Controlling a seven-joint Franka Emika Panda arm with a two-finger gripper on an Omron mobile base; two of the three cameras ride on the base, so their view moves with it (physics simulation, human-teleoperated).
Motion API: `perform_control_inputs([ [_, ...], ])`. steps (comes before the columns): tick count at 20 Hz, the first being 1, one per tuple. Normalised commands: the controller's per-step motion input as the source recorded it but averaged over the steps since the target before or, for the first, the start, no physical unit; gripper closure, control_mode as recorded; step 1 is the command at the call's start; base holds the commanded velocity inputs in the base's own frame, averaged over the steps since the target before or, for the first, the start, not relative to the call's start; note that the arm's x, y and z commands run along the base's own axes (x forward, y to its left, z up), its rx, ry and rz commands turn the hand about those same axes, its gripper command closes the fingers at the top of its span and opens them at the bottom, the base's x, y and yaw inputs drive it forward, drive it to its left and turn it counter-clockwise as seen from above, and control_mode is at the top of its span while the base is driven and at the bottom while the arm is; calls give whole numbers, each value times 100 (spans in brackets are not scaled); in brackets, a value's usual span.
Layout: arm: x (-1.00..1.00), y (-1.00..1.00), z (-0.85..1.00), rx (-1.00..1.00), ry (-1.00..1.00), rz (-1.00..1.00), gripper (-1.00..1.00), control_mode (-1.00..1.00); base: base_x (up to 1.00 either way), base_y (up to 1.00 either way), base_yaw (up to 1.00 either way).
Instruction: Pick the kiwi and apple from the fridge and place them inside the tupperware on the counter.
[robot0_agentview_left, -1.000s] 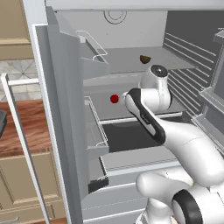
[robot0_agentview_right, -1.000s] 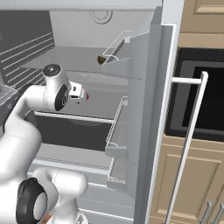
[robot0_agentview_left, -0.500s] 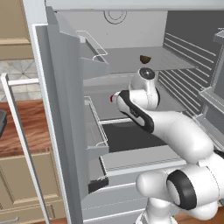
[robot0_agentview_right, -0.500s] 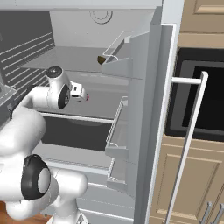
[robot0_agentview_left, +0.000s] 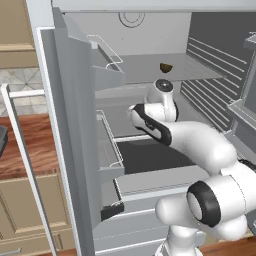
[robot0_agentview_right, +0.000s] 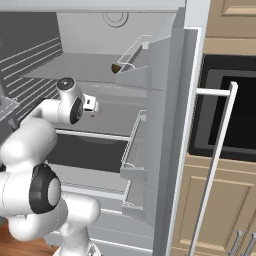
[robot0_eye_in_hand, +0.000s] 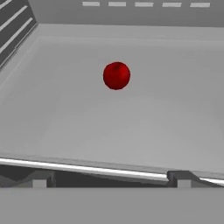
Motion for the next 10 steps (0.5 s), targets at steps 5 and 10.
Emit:
perform_control_inputs([
  [5, 39, 0, -13, 0, 0, 0, -100, -100, 0, 0, 0],
  [10, 31, 0, -15, 0, 0, 0, -100, -100, 0, 0, 0],
])
